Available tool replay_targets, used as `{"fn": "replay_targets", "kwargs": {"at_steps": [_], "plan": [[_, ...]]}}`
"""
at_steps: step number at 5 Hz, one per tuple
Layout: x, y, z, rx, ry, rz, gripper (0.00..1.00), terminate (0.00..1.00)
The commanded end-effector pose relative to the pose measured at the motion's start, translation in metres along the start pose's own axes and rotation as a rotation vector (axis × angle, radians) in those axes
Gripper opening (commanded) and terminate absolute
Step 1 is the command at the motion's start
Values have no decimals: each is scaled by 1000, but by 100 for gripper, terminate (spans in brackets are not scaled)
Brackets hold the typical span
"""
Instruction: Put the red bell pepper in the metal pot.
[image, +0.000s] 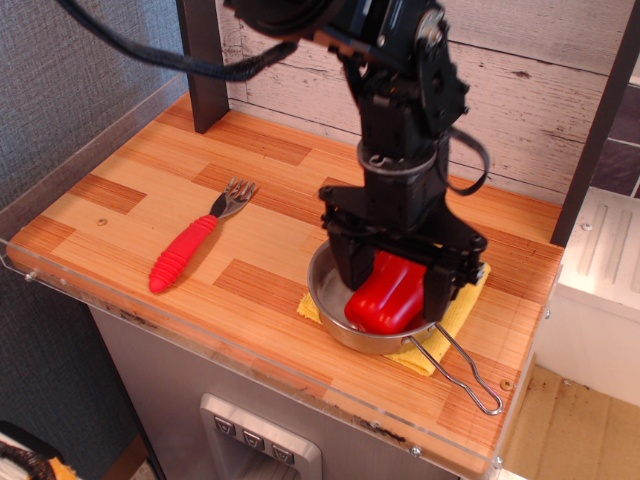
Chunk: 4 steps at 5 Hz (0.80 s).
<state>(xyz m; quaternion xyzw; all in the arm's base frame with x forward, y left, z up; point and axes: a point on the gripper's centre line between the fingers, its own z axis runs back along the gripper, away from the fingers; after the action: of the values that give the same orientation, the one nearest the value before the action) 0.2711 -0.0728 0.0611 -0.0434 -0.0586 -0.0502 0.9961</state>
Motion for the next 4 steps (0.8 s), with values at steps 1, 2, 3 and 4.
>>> {"fn": "replay_targets", "kwargs": {"at_steps": [1,2,3,4], "plan": [[43,15,60,4,-183,52,100,0],[78,40,61,36,-201,108,100,0],[106,57,46,69,-151,124,100,0],[108,63,40,95,-94,53,100,0]]}}
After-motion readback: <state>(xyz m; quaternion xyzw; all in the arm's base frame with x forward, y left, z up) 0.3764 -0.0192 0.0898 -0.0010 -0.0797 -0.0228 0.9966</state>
